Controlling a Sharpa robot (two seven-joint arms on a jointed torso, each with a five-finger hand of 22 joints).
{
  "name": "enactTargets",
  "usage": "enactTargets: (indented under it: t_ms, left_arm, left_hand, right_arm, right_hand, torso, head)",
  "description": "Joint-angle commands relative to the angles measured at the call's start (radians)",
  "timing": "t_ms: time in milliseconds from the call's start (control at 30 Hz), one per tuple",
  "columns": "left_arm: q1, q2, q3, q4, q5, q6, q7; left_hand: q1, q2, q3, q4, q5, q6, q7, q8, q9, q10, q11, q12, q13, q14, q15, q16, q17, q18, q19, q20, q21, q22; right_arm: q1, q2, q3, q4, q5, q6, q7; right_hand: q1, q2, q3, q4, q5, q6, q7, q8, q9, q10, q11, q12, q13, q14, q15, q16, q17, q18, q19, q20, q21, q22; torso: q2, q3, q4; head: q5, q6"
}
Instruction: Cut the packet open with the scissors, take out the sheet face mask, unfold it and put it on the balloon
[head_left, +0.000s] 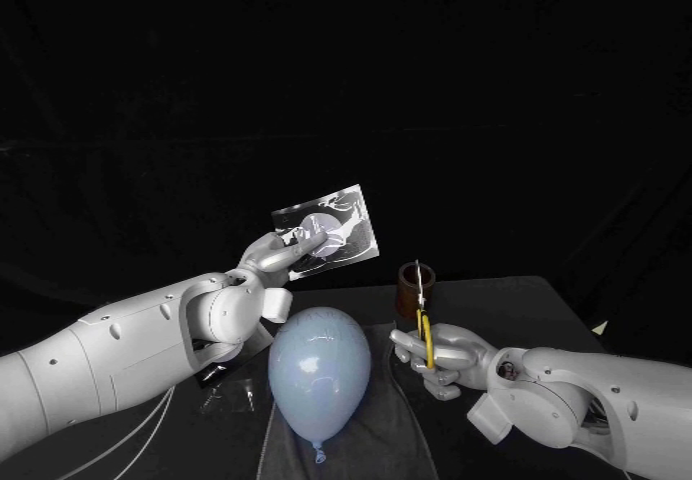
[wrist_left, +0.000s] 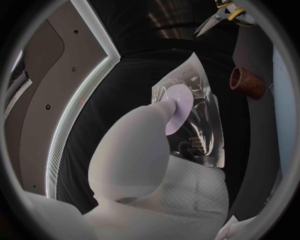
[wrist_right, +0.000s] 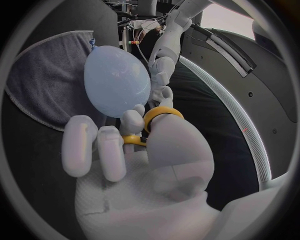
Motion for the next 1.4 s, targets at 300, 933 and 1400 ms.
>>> enactTargets:
  t_ms: [300,933,1400]
  left_arm:
    - [0.001,0.015,0.002,0.007,-0.002,0.003,0.005]
    - [0.001,0.020,0.002,0.004,-0.003,0.003,-0.002]
    - [0.001,0.020,0.002,-0.004,-0.003,0.001,-0.002]
  left_hand:
    - [-0.005,0.008,0.010,-0.001,0.004,0.006,-0.001,0.006,0.022,0.007,0.000,-0.005,0.000,0.007,0.000,-0.006,0.001,0.020,0.006,0.000,0.004,0.001]
    - [-0.007,0.008,0.013,-0.002,0.003,0.006,0.000,0.006,0.023,0.007,0.000,-0.005,0.000,0.007,0.000,-0.006,0.002,0.020,0.006,0.000,0.003,0.001]
    - [-0.008,0.007,0.013,-0.003,0.003,0.006,0.000,0.006,0.023,0.007,0.000,-0.005,0.000,0.007,0.000,-0.007,0.002,0.020,0.006,0.000,0.003,0.001]
  right_arm:
    - [0.000,0.014,0.002,0.003,0.006,0.094,-0.020]
    - [0.003,0.027,0.004,-0.011,0.061,0.109,-0.012]
    - [0.005,0.029,0.005,-0.008,0.046,0.144,-0.025]
  right_hand:
    - [0.005,0.021,-0.037,0.001,-0.004,-0.025,0.002,0.000,0.012,0.217,-0.032,0.366,0.133,0.096,-0.111,0.013,0.215,0.009,0.017,-0.021,0.011,0.089]
    - [0.026,0.112,-0.144,-0.005,-0.003,-0.038,0.013,-0.081,0.000,0.307,-0.024,0.534,0.260,0.106,-0.104,0.035,0.263,-0.015,0.064,-0.016,0.116,0.169]
    - [0.041,0.098,-0.143,-0.016,-0.004,-0.207,0.108,-0.321,-0.091,0.307,0.061,0.534,0.260,0.106,-0.040,0.035,0.263,-0.038,0.107,0.039,0.207,0.234]
  torso:
    - [0.002,0.0001,0.0014]
    - [0.001,-0.0011,0.0008]
    - [0.001,-0.0015,0.0009]
  head:
    - [-0.002,-0.007]
    - [-0.001,0.000]
    - [0.001,-0.001]
